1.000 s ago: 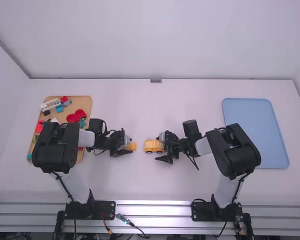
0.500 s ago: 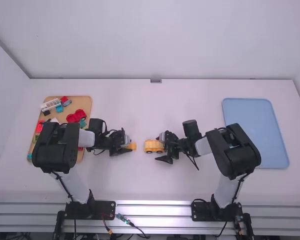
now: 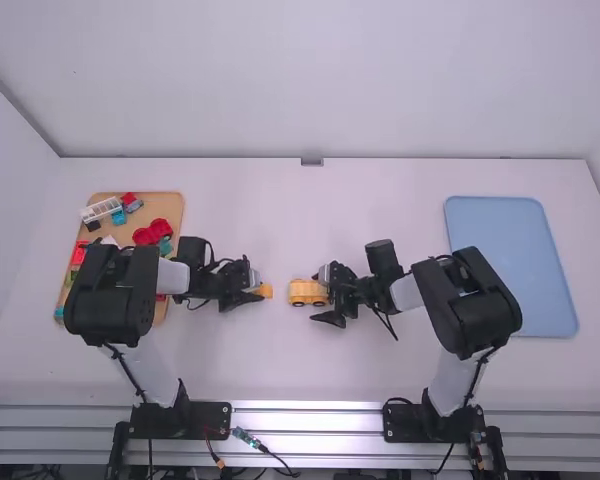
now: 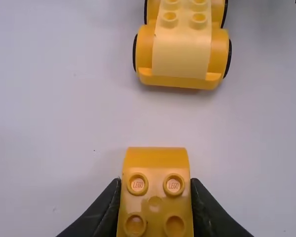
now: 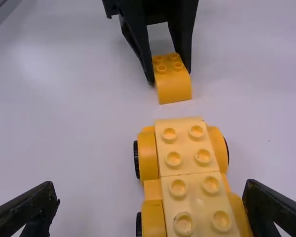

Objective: Assemble lego blocks to make yellow taxi

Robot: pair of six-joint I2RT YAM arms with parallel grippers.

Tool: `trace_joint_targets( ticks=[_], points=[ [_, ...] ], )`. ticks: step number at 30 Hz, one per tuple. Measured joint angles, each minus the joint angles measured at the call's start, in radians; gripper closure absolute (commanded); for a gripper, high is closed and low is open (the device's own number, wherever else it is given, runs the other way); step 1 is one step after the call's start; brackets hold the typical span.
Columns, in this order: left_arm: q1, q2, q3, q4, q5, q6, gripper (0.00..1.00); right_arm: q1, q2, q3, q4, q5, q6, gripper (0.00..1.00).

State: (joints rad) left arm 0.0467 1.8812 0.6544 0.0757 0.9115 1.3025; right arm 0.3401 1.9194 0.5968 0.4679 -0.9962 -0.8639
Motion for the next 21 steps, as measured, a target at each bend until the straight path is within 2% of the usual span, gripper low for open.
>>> trace_joint_targets(
  ticks=[2, 3, 7, 13, 18, 21],
  points=[
    [0.000, 0.000, 0.000, 0.031, 0.000, -0.027, 0.97, 0.000, 0.000, 0.000, 0.000, 0.000, 0.000, 0.01],
    [0.000, 0.000, 0.000, 0.043, 0.000, -0.047, 0.98, 0.000, 0.000, 0.000, 0.000, 0.001, 0.000, 0.01],
    [0.000, -0.009, 0.000, 0.053, 0.000, -0.114, 0.99, 0.000, 0.000, 0.000, 0.000, 0.005, 0.000, 0.01],
    [-0.023, -0.123, 0.000, 0.022, -0.001, -0.197, 0.98, 0.000, 0.000, 0.000, 0.005, 0.032, 0.000, 0.01],
    [-0.116, -0.183, 0.000, -0.008, -0.004, -0.208, 0.98, 0.000, 0.041, 0.000, 0.144, 0.065, 0.037, 0.01],
    [-0.159, -0.186, 0.000, -0.007, -0.004, -0.208, 0.98, 0.000, 0.079, 0.002, 0.156, 0.067, 0.057, 0.01]
  ],
)
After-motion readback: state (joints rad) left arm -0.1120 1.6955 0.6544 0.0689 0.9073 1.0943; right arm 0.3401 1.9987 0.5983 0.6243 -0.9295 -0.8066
